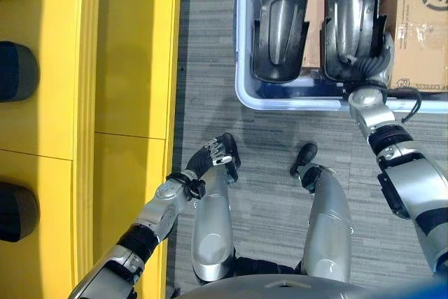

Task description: Move parts from the plastic box to the shelf.

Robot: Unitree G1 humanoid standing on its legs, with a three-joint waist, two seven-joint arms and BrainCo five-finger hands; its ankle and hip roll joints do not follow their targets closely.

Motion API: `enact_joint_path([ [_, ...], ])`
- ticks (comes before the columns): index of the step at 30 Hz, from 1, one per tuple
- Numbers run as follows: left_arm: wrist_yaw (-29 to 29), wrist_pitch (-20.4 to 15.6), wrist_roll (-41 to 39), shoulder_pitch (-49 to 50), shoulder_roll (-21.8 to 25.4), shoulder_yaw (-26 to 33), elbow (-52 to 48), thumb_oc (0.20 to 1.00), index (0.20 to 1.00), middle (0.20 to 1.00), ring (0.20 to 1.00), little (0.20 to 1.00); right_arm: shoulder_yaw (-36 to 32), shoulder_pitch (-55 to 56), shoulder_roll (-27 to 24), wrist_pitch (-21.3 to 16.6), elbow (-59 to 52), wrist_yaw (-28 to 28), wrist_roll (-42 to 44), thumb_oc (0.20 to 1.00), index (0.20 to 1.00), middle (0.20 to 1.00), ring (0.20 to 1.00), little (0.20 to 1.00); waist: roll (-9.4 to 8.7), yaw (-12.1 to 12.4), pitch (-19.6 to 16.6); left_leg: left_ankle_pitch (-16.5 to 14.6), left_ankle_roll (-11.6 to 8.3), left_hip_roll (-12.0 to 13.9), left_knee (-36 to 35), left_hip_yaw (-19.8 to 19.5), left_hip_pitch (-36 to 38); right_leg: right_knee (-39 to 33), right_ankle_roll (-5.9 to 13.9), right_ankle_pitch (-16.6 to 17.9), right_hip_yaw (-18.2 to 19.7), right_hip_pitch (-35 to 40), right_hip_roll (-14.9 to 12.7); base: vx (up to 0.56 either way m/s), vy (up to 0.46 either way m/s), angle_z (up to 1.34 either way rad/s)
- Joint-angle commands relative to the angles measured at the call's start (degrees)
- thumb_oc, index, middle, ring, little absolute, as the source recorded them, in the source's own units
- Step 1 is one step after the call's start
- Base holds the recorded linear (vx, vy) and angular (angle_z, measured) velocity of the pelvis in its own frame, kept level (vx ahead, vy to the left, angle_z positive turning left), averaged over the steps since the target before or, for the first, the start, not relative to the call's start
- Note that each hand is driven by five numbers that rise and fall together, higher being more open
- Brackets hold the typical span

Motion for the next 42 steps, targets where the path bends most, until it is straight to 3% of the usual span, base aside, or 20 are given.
enact_joint_path([
  [1,-1.42,-1.66,-0.01,1.81,-0.11,-2.92,-2.07,1.000,1.000,1.000,1.000,1.000,4.01,-0.99,-2.94,-5.06,-4.17,9.20,-5.48,1.000,1.000,1.000,1.000,1.000,2.49,0.21,-2.21,0.51,-3.41,3.96,-1.87,-3.12,-0.27,0.26,7.73,1.47,-1.63,0.55,-6.34,0.01,-0.033,0.02],
  [2,-2.41,-1.57,0.52,2.32,0.12,-2.75,-1.82,1.000,1.000,1.000,1.000,1.000,6.49,-0.66,-2.60,-5.03,-6.82,12.40,-5.42,1.000,1.000,1.000,1.000,1.000,2.43,0.26,-2.21,-0.89,-4.17,3.72,-1.21,-3.53,0.90,1.07,8.56,0.03,-1.28,1.59,-6.71,-0.06,-0.041,0.06],
  [3,-2.90,-1.27,0.85,2.07,0.39,-2.23,-2.12,1.000,1.000,1.000,1.000,1.000,7.25,-1.26,-2.56,-4.56,-8.17,15.14,-4.04,1.000,1.000,1.000,1.000,1.000,2.50,0.46,-2.21,0.51,-3.32,3.81,-1.80,-3.15,-0.01,0.51,7.55,1.24,-1.81,0.69,-6.43,0.08,-0.035,0.05],
  [4,-3.46,-0.97,1.00,2.57,0.63,-2.11,-2.17,1.000,1.000,1.000,1.000,1.000,7.96,-0.97,-2.29,-4.33,-8.80,16.12,-4.20,1.000,1.000,1.000,1.000,1.000,2.48,0.47,-2.21,-0.87,-4.11,3.66,-1.16,-3.51,1.08,1.33,8.44,-0.17,-1.38,1.68,-6.74,-0.07,-0.029,0.07],
  [5,-3.94,-0.66,1.31,2.51,0.71,-1.51,-2.41,1.000,1.000,1.000,1.000,1.000,8.72,-1.55,-2.30,-4.34,-9.47,17.15,-4.07,1.000,1.000,1.000,1.000,1.000,2.54,0.76,-2.21,0.54,-3.23,3.80,-1.89,-3.05,0.37,0.72,7.42,1.02,-1.96,0.91,-6.52,0.07,-0.012,0.06],
  [6,-4.17,-0.21,1.67,3.04,0.78,-1.49,-2.71,1.000,1.000,1.000,1.000,1.000,9.20,-1.25,-2.02,-4.04,-9.95,17.25,-4.15,1.000,1.000,1.000,1.000,1.000,2.51,0.81,-2.21,-0.84,-3.98,3.57,-1.42,-3.42,1.58,1.43,8.35,-0.32,-1.57,1.98,-6.86,0.00,-0.015,0.10],
  [11,-5.11,-0.39,2.13,3.89,1.07,-1.41,-3.15,1.000,1.000,1.000,1.000,1.000,7.83,-0.78,-0.72,-0.21,-9.19,14.11,-1.04,1.000,1.000,1.000,1.000,1.000,2.56,1.01,-2.21,-0.88,-3.78,3.73,-1.65,-3.08,2.44,1.64,8.37,-0.50,-1.87,2.54,-7.25,0.01,-0.002,0.02],
  [14,-4.08,-0.47,1.83,3.70,0.41,-1.68,-3.08,1.000,1.000,1.000,1.000,1.000,6.98,-0.45,-0.34,1.22,-7.84,4.48,-3.27,1.000,1.000,1.000,1.000,1.000,2.62,0.85,-2.21,-0.96,-3.69,3.85,-1.71,-2.90,2.62,1.69,8.45,-0.50,-1.79,2.57,-7.37,0.00,0.000,0.00],
  [17,-2.97,-0.87,1.09,3.13,0.12,-2.47,-2.92,1.000,1.000,1.000,1.000,1.000,3.94,-1.04,-0.23,0.02,-5.81,-2.29,-5.87,1.000,1.000,1.000,1.000,1.000,2.79,0.64,-2.21,-0.80,-3.66,3.79,-2.20,-2.84,2.65,1.08,8.52,-0.25,-1.75,2.75,-7.03,-0.02,0.024,0.00],
  [21,-1.85,-1.02,0.88,2.70,-0.49,-3.44,-2.91,1.000,1.000,1.000,1.000,1.000,1.87,-0.98,0.33,-1.70,-6.77,-5.87,-7.04,1.000,1.000,1.000,1.000,1.000,2.79,0.31,-2.21,-0.85,-3.63,3.86,-2.30,-2.72,2.68,0.80,8.76,-0.07,-1.60,2.82,-6.95,0.00,0.000,0.00],
  [23,-1.51,-1.08,0.87,2.13,-0.74,-3.50,-2.96,1.000,1.000,1.000,1.000,1.000,1.27,-1.31,0.51,-2.29,-7.69,-7.07,-7.12,1.000,1.000,1.000,1.000,1.000,2.83,0.30,-2.21,0.61,-2.87,4.12,-3.00,-2.22,1.71,-0.06,7.87,1.33,-2.03,1.92,-6.56,-0.08,0.008,-0.01],
  [30,0.08,-0.26,0.41,1.59,-1.20,-3.92,-3.06,1.000,1.000,1.000,1.000,1.000,-0.07,-0.61,0.89,-4.10,-11.27,-7.04,-7.48,1.000,1.000,1.000,1.000,1.000,2.68,-0.21,-2.21,0.37,-2.89,4.32,-2.52,-2.16,1.79,0.37,7.93,1.06,-1.55,1.96,-6.49,-0.01,0.006,-0.02],
  [32,-0.42,-0.07,0.30,1.47,-1.11,-4.03,-2.77,1.000,1.000,1.000,1.000,1.000,0.40,-1.13,0.41,-5.19,-11.84,-6.09,-12.58,1.000,1.000,1.000,1.000,1.000,2.66,-0.21,-2.21,0.38,-2.94,4.22,-2.46,-2.28,1.90,0.41,7.95,1.04,-1.47,2.13,-6.40,0.00,0.000,0.00],
  [38,-0.69,0.54,0.18,1.17,-0.85,-3.88,-3.01,1.000,1.000,1.000,1.000,1.000,0.13,-0.05,0.54,-4.25,-13.14,-7.76,-5.19,1.000,1.000,1.000,1.000,1.000,2.56,-0.34,-2.21,0.29,-2.93,4.31,-2.44,-2.15,1.98,0.26,7.91,0.98,-1.59,2.26,-6.47,0.00,0.000,0.00],
  [42,-0.88,0.83,0.41,0.96,-1.08,-3.64,-2.64,1.000,1.000,1.000,1.000,1.000,-0.87,0.16,0.91,-4.92,-11.62,-7.26,-5.24,1.000,1.000,1.000,1.000,1.000,2.57,-0.38,-2.21,0.22,-2.90,4.48,-2.24,-2.05,1.71,0.50,7.85,0.81,-1.63,2.01,-6.49,0.00,0.000,0.00],
])
